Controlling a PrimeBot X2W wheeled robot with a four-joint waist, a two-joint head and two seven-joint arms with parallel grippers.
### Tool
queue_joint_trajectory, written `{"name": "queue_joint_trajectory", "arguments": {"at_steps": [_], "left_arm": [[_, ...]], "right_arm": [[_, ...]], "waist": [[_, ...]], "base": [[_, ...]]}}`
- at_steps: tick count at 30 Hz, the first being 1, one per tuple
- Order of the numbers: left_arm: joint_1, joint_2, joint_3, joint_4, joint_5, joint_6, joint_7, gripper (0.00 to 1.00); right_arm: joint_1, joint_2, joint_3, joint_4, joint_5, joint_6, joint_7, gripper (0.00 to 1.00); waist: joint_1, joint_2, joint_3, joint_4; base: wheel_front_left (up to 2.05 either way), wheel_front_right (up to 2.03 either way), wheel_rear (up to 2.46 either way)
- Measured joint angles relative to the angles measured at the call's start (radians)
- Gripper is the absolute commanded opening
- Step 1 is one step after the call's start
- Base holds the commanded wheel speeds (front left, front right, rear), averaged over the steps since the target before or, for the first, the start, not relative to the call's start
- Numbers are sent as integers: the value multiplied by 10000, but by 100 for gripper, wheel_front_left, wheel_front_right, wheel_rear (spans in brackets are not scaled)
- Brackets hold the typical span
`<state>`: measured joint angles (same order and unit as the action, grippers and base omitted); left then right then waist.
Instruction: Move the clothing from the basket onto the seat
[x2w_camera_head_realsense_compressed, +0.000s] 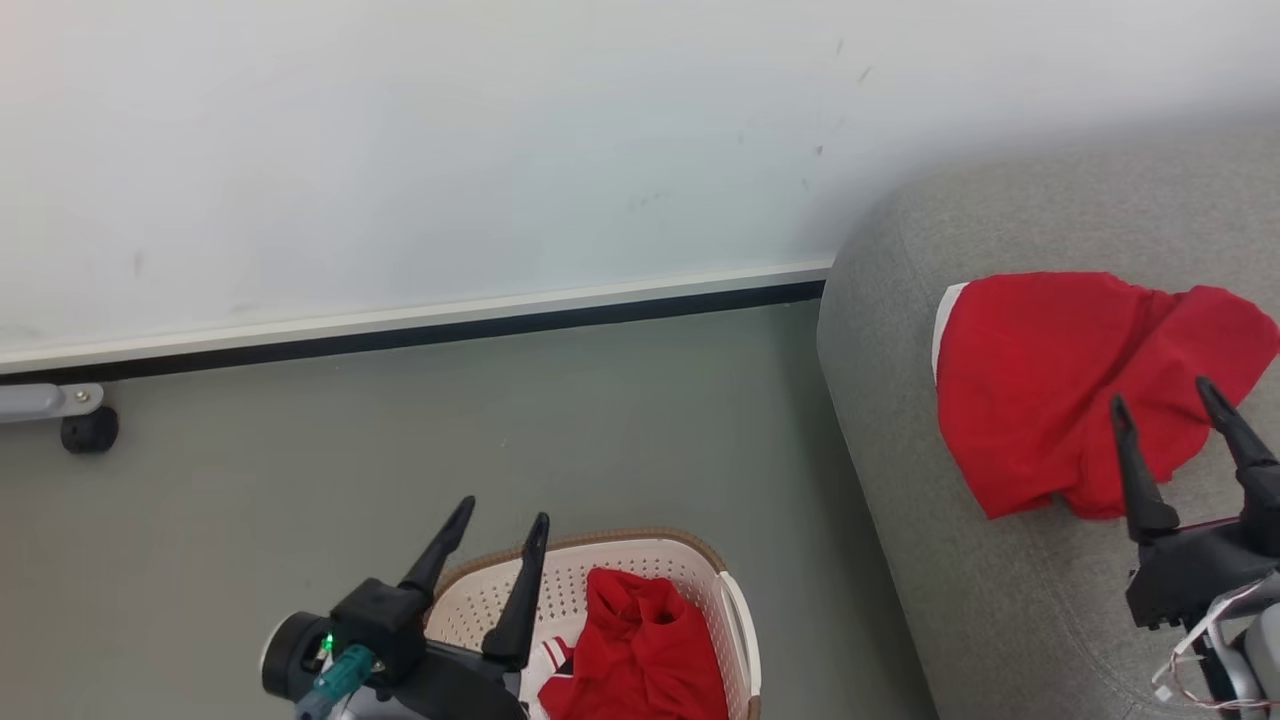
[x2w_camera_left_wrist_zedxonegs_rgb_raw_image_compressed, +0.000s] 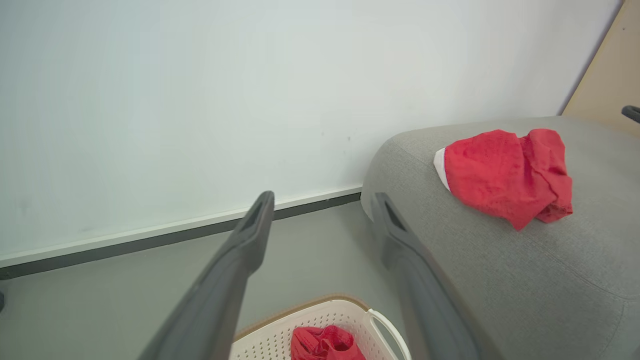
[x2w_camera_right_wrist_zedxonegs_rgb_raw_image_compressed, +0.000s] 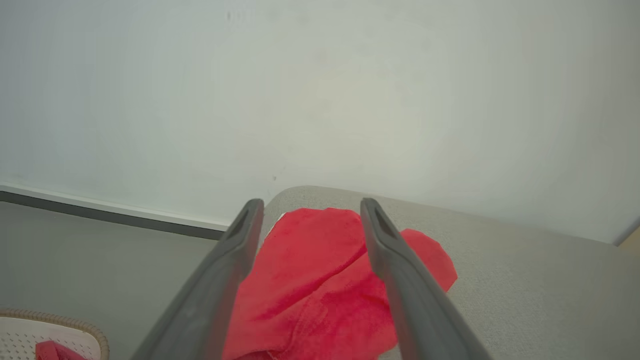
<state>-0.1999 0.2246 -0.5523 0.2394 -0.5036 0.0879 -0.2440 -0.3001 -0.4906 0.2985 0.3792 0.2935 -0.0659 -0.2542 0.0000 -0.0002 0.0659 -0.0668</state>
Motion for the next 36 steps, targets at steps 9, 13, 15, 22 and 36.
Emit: {"name": "queue_joint_trajectory", "arguments": {"at_steps": [9,13,15,22,36], "left_arm": [[174,186,748,36,-280,90,-56,100],[445,228,1047,88,-422,178,-56,100],[601,274,1202,94,-424,176,-58,100],[1191,408,1714,92,-443,270,-58,100],[2301,573,2702,-320,-389,322,-58,100]], "right_arm": [[266,579,205,-1239,-75,-148,-25,100],[386,836,345,-1653,-75,-222,-25,100],[593,999,385,-1854,-75,-234,-25,100],[1309,1415,466,-2176,-73,-399,-25,100],[2411,2036,652,-2594,-132,-499,-25,100]], "waist": [[0,0,-390,-26],[0,0,-597,35],[0,0,-697,85],[-1,2,-971,338],[0,1,-1225,611]], "base": [[0,0,0],[0,0,0],[0,0,0],[0,0,0],[0,0,0]]}}
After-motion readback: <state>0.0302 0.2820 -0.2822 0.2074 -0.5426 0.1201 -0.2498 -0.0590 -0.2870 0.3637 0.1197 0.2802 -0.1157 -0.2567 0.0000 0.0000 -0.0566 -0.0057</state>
